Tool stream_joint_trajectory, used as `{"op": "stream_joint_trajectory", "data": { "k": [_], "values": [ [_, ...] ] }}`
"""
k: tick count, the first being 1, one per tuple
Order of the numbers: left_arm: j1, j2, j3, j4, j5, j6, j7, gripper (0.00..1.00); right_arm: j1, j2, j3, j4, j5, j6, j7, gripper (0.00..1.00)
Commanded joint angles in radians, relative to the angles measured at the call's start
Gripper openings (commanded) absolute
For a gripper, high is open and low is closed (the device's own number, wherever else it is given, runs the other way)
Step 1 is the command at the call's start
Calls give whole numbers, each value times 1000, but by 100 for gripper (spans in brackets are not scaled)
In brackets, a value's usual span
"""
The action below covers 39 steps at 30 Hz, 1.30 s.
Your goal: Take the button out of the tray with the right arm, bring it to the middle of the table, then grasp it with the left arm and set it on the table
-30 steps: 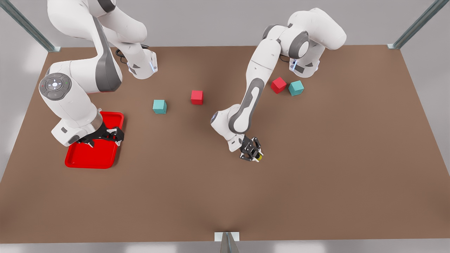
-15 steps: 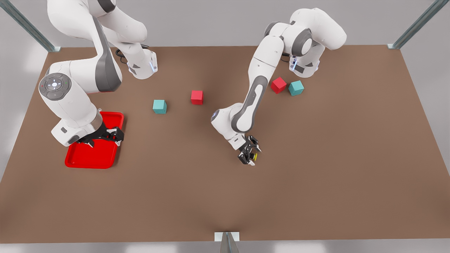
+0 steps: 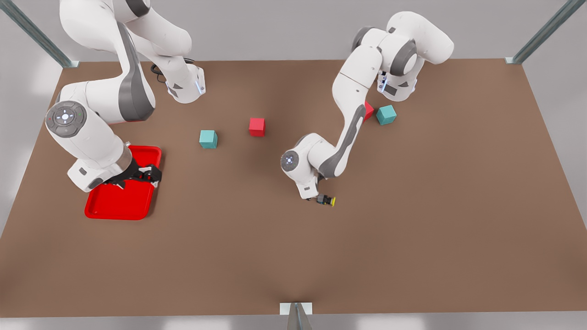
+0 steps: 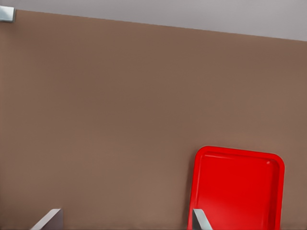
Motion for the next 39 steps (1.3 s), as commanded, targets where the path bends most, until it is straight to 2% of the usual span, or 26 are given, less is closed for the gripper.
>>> {"op": "stream_joint_trajectory", "data": {
  "k": [1, 2, 8, 22, 27, 33, 39],
  "values": [
    [24, -1, -12, 1, -22, 99, 804, 100, 0, -1, 1, 0, 5, -18, -5, 100],
    [33, 0, -12, 1, -22, 148, 806, 100, -2, -2, 1, 0, 5, -25, -5, 100],
    [69, 3, -12, -6, -24, 155, 835, 100, 1, -1, 1, -1, 5, -27, -5, 100],
    [81, -6, -12, -46, -90, 93, 688, 100, -2, 1, 1, -1, 5, -27, -3, 100],
    [96, -6, -8, -26, -194, 104, 520, 100, -2, 1, 1, -1, 5, -27, -5, 100],
    [118, -6, -5, -26, -191, 159, 295, 100, 0, 1, -1, -1, 5, -27, -3, 100],
    [116, -14, -5, -26, -186, 159, 258, 100, 0, 1, -1, -1, 5, -27, -3, 100]
  ]
}}
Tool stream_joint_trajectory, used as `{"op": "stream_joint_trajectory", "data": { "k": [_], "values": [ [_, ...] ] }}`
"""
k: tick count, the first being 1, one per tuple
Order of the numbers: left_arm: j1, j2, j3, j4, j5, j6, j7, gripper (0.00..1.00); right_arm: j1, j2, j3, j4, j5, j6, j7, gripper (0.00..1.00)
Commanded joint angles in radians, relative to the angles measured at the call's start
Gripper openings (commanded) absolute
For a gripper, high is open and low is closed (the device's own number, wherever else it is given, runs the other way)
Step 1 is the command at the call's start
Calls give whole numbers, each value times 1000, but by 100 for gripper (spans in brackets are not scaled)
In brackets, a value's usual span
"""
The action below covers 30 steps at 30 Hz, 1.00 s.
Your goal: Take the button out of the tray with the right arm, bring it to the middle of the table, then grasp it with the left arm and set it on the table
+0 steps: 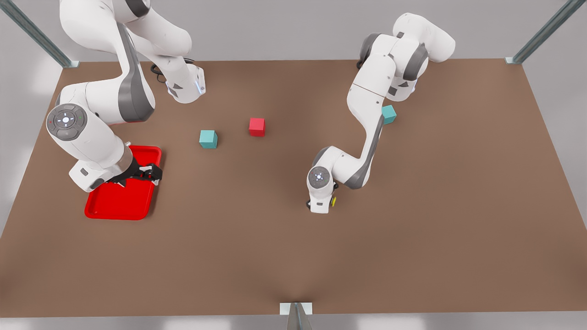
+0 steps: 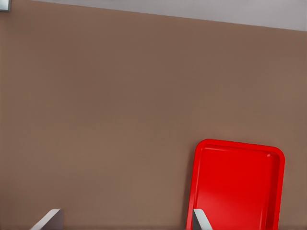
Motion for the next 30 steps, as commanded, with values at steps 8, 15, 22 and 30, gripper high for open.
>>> {"op": "stream_joint_trajectory", "data": {
  "k": [8, 15, 22, 30],
  "values": [
    [4, -2, 22, -4, 2, 8, -201, 79, 0, -1, 0, 1, 1, 0, -1, 100],
    [1, -1, 26, -4, 2, 8, -211, 65, 0, -1, 0, 1, 1, 0, -1, 100],
    [-2, 2, 26, -4, 4, 8, -214, 57, 0, -1, 0, 1, 1, 0, -1, 100],
    [1, 7, 26, -4, 7, 10, -213, 55, 0, -1, 2, 1, 1, 0, -1, 100]
  ]
}}
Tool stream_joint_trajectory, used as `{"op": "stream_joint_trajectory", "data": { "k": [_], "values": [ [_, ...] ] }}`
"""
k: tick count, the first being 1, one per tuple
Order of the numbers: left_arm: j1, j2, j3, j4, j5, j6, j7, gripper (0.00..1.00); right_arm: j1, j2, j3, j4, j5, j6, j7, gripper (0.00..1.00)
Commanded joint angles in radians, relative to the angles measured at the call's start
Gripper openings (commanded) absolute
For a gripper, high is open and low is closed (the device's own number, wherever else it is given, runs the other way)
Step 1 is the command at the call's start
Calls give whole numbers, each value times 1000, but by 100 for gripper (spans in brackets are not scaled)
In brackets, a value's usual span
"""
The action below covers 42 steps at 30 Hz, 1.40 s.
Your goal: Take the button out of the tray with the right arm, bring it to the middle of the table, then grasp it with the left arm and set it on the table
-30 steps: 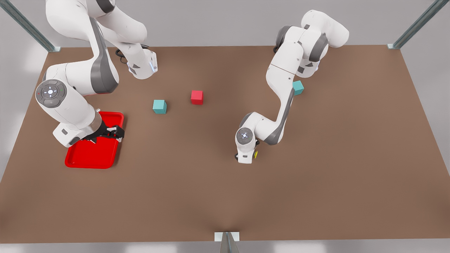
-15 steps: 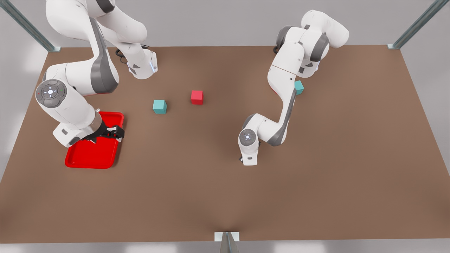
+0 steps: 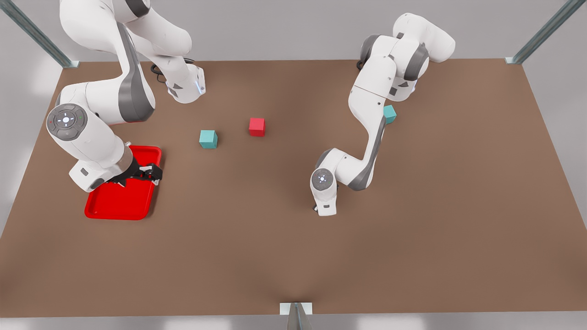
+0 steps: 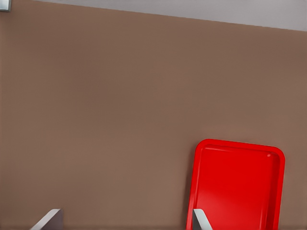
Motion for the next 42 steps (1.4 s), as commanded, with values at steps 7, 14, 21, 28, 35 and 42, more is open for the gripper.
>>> {"op": "stream_joint_trajectory", "data": {
  "k": [7, 14, 21, 28, 35, 42],
  "values": [
    [0, 4, 0, 0, 1, 4, -42, 53, 0, -1, 2, 1, 1, 0, -1, 100],
    [-1, 5, 0, 2, 1, 4, -34, 51, 0, -1, 0, 1, 1, 0, -1, 100],
    [-9, 4, 6, 2, 102, -16, -40, 50, 0, -1, 2, 1, 1, 0, -1, 100],
    [-158, -1, 210, 4, 217, -102, -151, 50, 0, -1, 0, 1, 1, 0, -1, 100],
    [-198, 30, 227, 4, 668, -297, -776, 50, 0, -1, 0, 1, 1, 0, -1, 100],
    [-204, 117, 220, 0, 843, -375, -968, 50, 0, -1, 0, 1, 1, 0, -1, 100]
  ]
}}
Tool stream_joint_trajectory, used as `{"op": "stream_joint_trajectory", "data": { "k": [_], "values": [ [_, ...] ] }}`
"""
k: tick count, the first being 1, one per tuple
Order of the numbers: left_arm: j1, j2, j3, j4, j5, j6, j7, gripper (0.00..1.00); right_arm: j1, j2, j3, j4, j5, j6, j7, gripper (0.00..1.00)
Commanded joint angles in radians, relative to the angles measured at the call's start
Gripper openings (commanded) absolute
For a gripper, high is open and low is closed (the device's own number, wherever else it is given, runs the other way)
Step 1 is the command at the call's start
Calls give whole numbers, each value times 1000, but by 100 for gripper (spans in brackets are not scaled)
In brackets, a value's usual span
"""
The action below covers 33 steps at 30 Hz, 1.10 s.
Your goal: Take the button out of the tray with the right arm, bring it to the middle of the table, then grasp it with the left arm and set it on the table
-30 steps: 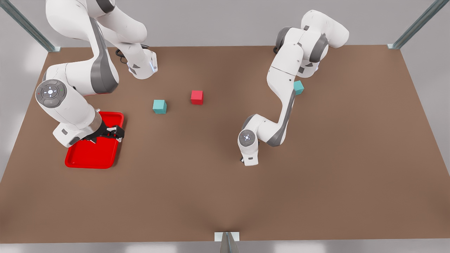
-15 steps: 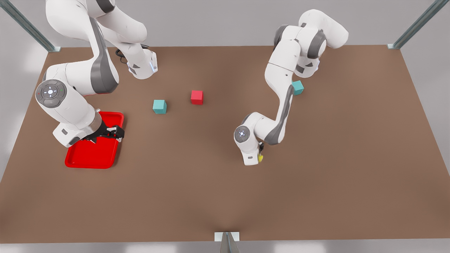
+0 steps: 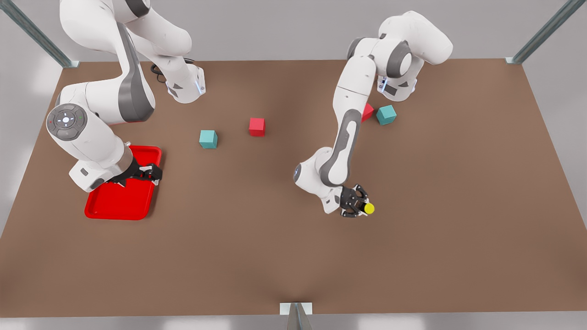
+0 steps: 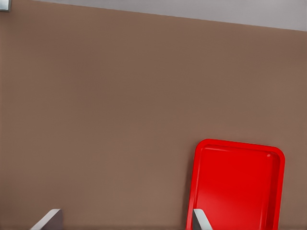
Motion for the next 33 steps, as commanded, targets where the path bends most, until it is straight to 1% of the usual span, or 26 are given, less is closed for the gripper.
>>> {"op": "stream_joint_trajectory", "data": {
  "k": [1, 10, 11, 12, 13, 25, 29, 31, 32, 33],
  "values": [
    [1, 15, 0, 0, 92, -62, -535, 50, 0, -1, 2, 1, 1, 0, -1, 100],
    [9, 70, -1, 0, 98, -8, -535, 50, -2, -1, 2, 1, 1, 0, -1, 100],
    [9, 70, -3, 0, 98, -5, -530, 53, 0, -1, 0, 1, 1, 0, -1, 100],
    [10, 70, -3, 0, 100, -5, -527, 80, 0, -1, 2, 1, 1, 0, -1, 100],
    [10, 70, -1, 0, 100, -5, -525, 100, 0, -1, 0, 1, 1, 0, -1, 100],
    [9, 68, 0, 3, 98, -6, -519, 100, 0, -1, 2, 1, 1, 0, -1, 100],
    [6, 58, 17, 7, 98, -16, -478, 100, -2, -1, 0, 1, 1, 0, -1, 100],
    [3, 4, 25, 7, 152, -42, -414, 99, 0, -1, 0, 1, 1, 0, -1, 100],
    [1, -33, 25, 8, 154, -91, -311, 99, -2, -1, 0, 1, 1, 0, -1, 100],
    [3, -117, 23, 8, 161, -147, -32, 99, 0, -1, 0, 1, 1, 0, -1, 100]
  ]
}}
